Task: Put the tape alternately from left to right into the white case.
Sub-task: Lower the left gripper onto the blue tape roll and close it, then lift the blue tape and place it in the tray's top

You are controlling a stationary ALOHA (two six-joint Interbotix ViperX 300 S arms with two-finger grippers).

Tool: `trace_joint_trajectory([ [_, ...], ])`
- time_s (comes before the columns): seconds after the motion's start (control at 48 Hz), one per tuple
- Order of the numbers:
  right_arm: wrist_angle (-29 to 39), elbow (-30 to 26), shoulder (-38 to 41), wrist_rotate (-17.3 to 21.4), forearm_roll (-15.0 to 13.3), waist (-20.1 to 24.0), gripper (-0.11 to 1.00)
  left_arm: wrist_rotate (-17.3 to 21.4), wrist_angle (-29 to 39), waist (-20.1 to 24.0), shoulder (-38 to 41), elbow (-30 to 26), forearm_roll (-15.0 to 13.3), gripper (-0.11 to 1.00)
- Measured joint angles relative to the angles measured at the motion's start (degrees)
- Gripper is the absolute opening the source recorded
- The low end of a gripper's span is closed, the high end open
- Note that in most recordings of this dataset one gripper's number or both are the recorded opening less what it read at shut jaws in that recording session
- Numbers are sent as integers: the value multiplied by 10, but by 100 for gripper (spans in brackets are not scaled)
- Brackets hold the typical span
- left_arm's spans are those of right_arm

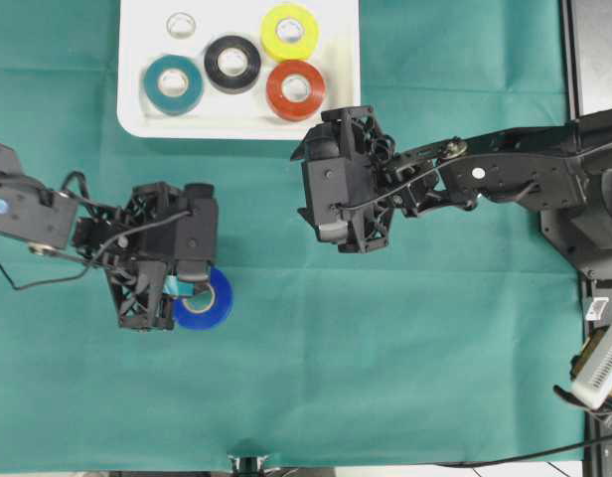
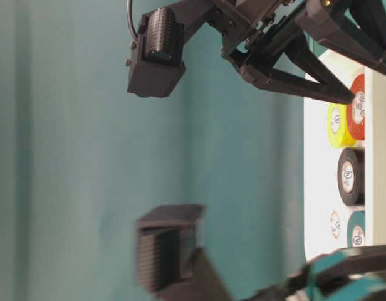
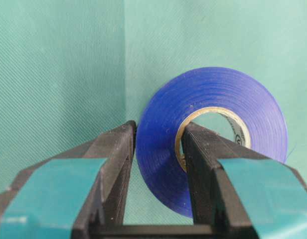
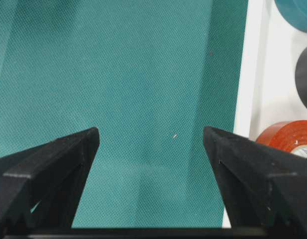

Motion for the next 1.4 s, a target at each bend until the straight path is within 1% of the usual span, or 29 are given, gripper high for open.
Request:
trace_joint_trajectory([
  [0.208, 0, 0, 0, 0, 0, 1, 82, 2, 10, 14, -27, 0, 0, 28],
  [0.375, 1, 0, 0, 0, 0, 1, 82, 9, 16, 48, -29, 0, 0, 28],
  [0.5, 0, 0, 0, 0, 0, 1, 82, 28, 17, 81, -29, 0, 0, 28],
  [0.625, 0, 0, 0, 0, 0, 1, 82, 60, 18, 120, -29, 0, 0, 28],
  [0.792, -1, 0, 0, 0, 0, 0, 82, 84, 18, 166, -29, 0, 0, 28],
  [1.105, -1, 0, 0, 0, 0, 1, 82, 86, 10, 262, -25, -9, 1, 28],
  [1.271, -1, 0, 0, 1, -1, 0, 82, 86, -9, 320, -5, -25, 1, 28],
  [1.396, -1, 1, 1, 2, 0, 0, 82, 86, -21, 353, 15, -40, 1, 28],
])
